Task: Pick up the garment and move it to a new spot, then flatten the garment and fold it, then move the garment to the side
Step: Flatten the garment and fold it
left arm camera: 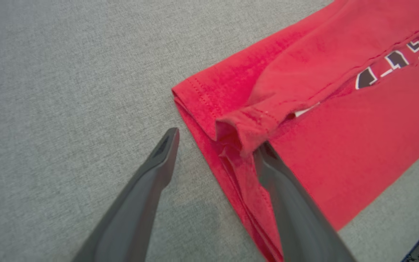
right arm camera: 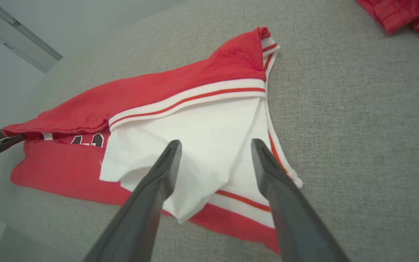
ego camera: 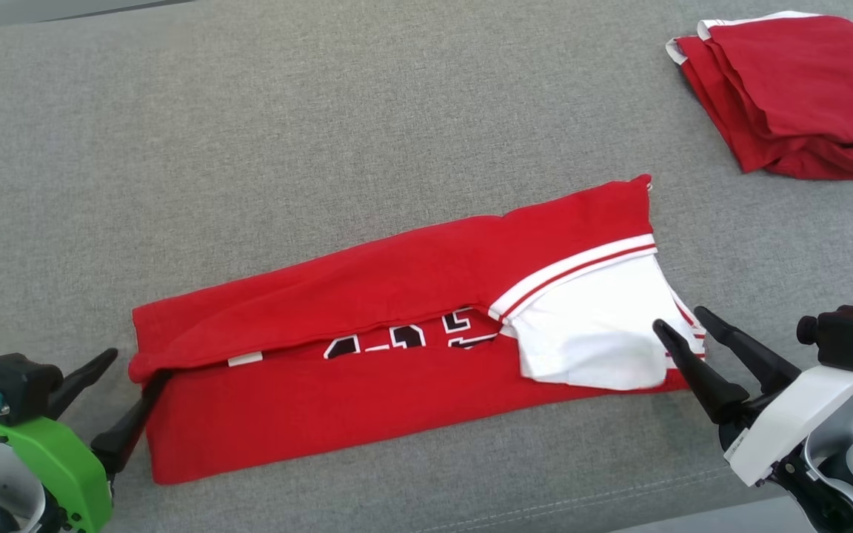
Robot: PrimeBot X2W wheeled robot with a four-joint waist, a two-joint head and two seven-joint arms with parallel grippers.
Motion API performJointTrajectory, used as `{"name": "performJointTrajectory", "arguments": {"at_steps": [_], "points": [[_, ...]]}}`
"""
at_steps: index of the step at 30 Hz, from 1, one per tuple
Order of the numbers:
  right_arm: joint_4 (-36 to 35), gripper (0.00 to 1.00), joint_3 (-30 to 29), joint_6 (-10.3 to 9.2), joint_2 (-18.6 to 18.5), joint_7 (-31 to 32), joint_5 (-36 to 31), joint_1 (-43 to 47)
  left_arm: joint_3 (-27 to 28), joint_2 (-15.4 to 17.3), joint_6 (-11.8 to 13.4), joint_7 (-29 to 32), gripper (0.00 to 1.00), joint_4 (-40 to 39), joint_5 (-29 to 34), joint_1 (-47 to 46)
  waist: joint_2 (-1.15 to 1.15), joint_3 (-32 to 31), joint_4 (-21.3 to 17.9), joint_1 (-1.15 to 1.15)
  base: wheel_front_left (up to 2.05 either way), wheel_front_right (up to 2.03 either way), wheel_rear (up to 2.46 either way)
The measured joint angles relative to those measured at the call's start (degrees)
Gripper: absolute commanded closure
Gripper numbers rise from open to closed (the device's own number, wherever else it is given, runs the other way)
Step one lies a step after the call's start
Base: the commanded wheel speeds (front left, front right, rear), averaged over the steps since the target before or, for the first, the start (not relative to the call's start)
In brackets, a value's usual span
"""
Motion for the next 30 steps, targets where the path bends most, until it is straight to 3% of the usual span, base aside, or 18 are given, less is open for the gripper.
{"name": "performJointTrajectory", "arguments": {"at_steps": [6,10,14,20,30], "points": [[-0.2,0.0,-0.8,-0.41,-0.5,0.1,0.4,0.0,0.6,1.7,2.0,4.9,0.0,-1.5,-3.1,2.4,0.0,-1.0,0.0,0.0,0.0,0.0,0.0],[-0.2,0.0,-2.2,-0.86,-1.5,0.2,0.6,0.0,3.0,1.9,3.4,3.6,0.0,-6.0,-3.5,2.7,0.0,-1.9,0.1,0.0,0.0,0.0,0.0],[0.1,0.0,-2.9,-1.49,-1.9,0.8,1.4,-0.3,6.0,1.7,6.7,0.3,0.0,-9.0,-2.3,1.3,0.0,-2.6,0.6,0.0,0.0,0.0,0.0],[2.7,0.0,-2.7,-2.04,-1.9,3.2,1.5,-1.7,8.5,-1.0,12.3,-4.6,0.0,-10.9,1.4,0.5,0.0,-3.4,1.7,0.0,0.0,0.0,0.0],[8.0,0.0,-2.4,-2.25,-0.6,6.8,3.5,-6.2,8.8,-6.4,13.6,-9.3,0.0,-12.5,4.8,0.8,0.0,-3.7,4.6,0.0,0.0,0.0,0.0]]}}
